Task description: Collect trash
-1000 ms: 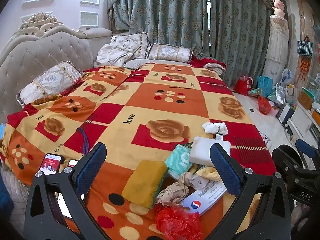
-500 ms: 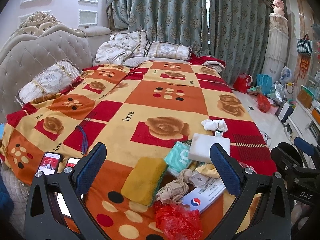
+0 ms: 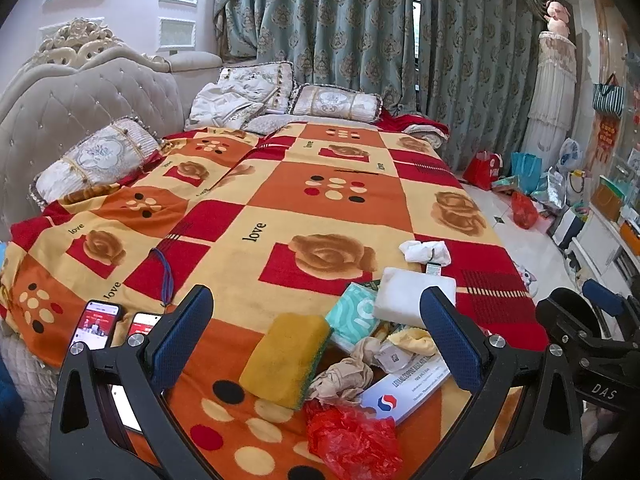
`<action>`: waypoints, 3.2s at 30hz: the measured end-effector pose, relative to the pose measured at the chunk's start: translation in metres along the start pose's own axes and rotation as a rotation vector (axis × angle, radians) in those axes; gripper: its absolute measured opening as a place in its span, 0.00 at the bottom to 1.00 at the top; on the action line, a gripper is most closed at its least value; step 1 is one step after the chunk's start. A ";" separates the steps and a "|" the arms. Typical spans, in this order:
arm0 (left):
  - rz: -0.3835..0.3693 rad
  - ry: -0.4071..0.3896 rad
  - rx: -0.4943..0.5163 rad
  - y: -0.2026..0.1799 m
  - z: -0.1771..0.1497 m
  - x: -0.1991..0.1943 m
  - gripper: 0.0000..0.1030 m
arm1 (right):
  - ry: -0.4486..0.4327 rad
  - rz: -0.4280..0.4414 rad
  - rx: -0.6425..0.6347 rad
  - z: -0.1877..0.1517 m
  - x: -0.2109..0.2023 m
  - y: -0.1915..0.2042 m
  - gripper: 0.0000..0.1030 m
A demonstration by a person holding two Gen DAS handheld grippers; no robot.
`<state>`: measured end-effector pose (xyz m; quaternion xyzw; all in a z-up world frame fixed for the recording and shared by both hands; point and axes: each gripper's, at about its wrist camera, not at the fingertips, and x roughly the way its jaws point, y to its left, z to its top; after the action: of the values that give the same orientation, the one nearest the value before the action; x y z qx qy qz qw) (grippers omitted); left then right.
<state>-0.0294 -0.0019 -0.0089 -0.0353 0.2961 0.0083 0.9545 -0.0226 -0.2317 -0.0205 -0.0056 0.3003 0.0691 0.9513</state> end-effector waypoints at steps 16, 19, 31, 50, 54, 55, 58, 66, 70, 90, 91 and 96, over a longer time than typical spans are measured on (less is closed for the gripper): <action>-0.029 0.041 0.025 -0.002 -0.006 -0.002 1.00 | 0.011 -0.001 0.008 -0.006 0.004 -0.007 1.00; -0.030 0.039 0.027 -0.002 -0.006 -0.004 1.00 | 0.011 0.001 0.012 -0.005 0.004 -0.008 1.00; -0.035 0.075 0.047 0.003 -0.014 -0.014 1.00 | 0.030 0.005 0.008 -0.010 0.008 -0.011 1.00; -0.124 0.270 0.121 0.006 -0.063 -0.001 1.00 | 0.251 0.186 0.020 -0.052 0.053 -0.032 0.73; -0.154 0.319 0.095 0.007 -0.070 0.017 1.00 | 0.277 0.190 0.020 -0.058 0.067 -0.030 0.70; -0.157 0.326 0.094 0.007 -0.071 0.020 1.00 | 0.287 0.206 0.036 -0.057 0.070 -0.032 0.70; -0.168 0.345 0.093 0.006 -0.074 0.029 0.94 | 0.314 0.230 0.102 -0.054 0.079 -0.041 0.70; -0.227 0.434 0.119 -0.006 -0.083 0.049 0.59 | 0.385 0.282 0.299 -0.039 0.100 -0.053 0.75; -0.236 0.444 0.162 -0.016 -0.084 0.049 0.41 | 0.417 0.268 0.332 -0.036 0.115 -0.049 0.78; -0.465 0.381 0.137 -0.061 -0.019 0.026 0.19 | 0.324 0.231 0.252 -0.044 0.082 -0.098 0.38; -0.483 0.374 0.145 -0.069 -0.015 0.025 0.19 | 0.314 0.225 0.257 -0.042 0.077 -0.103 0.38; -0.549 0.345 0.176 -0.109 0.006 0.028 0.19 | 0.251 0.187 0.291 -0.034 0.055 -0.135 0.38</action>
<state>0.0008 -0.1102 -0.0131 -0.0321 0.4325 -0.2808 0.8562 0.0207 -0.3599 -0.0840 0.1509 0.4224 0.1117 0.8867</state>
